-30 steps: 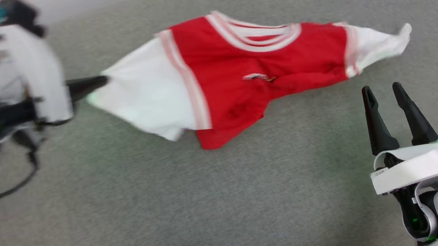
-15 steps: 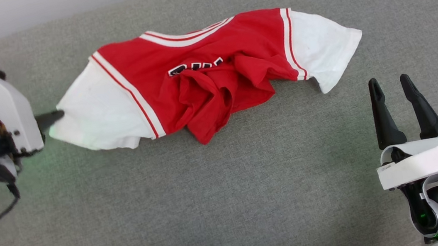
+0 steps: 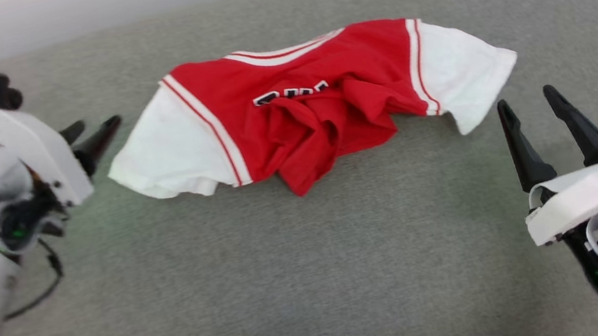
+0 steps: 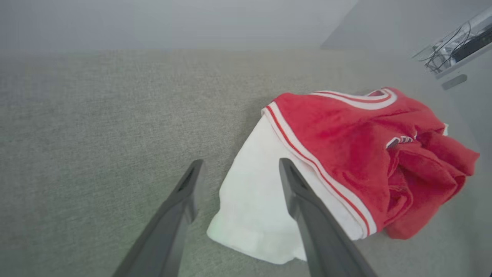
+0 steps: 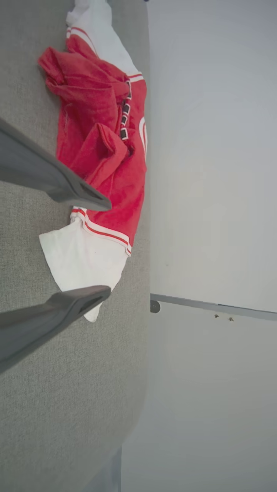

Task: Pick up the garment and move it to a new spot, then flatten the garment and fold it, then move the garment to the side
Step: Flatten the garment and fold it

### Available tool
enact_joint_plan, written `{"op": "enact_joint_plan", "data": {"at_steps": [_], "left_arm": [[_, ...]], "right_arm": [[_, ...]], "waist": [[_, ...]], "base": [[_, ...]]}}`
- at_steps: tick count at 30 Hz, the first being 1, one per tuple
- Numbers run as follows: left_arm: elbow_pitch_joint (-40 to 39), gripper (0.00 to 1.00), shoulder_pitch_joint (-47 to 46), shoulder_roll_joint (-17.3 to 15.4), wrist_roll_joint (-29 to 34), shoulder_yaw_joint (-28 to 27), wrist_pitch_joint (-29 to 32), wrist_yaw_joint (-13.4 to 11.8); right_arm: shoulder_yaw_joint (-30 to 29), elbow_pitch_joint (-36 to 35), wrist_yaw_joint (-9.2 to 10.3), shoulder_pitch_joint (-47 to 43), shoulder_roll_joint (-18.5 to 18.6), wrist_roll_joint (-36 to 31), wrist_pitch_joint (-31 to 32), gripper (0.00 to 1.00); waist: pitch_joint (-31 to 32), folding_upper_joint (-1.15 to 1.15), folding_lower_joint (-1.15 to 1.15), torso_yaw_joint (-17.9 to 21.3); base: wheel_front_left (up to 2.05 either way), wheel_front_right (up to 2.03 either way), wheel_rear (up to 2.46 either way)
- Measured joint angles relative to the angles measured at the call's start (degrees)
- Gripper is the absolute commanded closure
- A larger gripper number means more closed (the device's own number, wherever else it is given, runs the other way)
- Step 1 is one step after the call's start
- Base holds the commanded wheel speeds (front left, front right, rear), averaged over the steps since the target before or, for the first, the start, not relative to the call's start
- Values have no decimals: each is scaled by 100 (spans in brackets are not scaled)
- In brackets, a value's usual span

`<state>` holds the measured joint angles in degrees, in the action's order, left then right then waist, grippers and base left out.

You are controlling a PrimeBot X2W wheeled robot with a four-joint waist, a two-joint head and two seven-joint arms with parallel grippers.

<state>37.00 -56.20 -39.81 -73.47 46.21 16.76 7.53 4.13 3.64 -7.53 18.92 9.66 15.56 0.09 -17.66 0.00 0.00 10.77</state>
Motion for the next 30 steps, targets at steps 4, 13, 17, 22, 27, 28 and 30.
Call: {"op": "enact_joint_plan", "data": {"at_steps": [4,13,17,22,27,28,30], "left_arm": [[-269,0,364,114,109,-125,-1117,0],[-1013,0,1707,389,566,-121,-3023,-99],[-1388,0,2135,579,1233,-332,-3166,-435],[-2237,0,2871,1079,2242,-1689,-3189,-723],[-2884,0,3445,1540,3386,-2538,-3189,-756],[-2975,0,3519,1613,3599,-2650,-3189,-751],[-3141,0,3645,1720,3987,-2826,-3190,-704]], "right_arm": [[159,189,0,246,447,79,569,0],[344,1111,0,972,1715,709,2202,0],[460,1639,0,1365,2243,1138,2752,0],[730,2172,0,1857,2636,1628,3300,0],[949,2629,0,2298,3091,1674,3796,0],[950,2703,0,2382,3133,1690,3812,0],[920,2843,0,2549,3200,1691,3798,0]], "waist": [[107,0,0,-254],[255,0,0,-1051],[251,0,0,-1449],[182,0,0,-1911],[-42,0,0,-2236],[-110,0,0,-2280],[-258,0,0,-2351]], "base": [[0,0,0],[0,0,0],[0,0,0],[0,0,0],[0,0,0],[0,0,0],[0,0,0]]}}
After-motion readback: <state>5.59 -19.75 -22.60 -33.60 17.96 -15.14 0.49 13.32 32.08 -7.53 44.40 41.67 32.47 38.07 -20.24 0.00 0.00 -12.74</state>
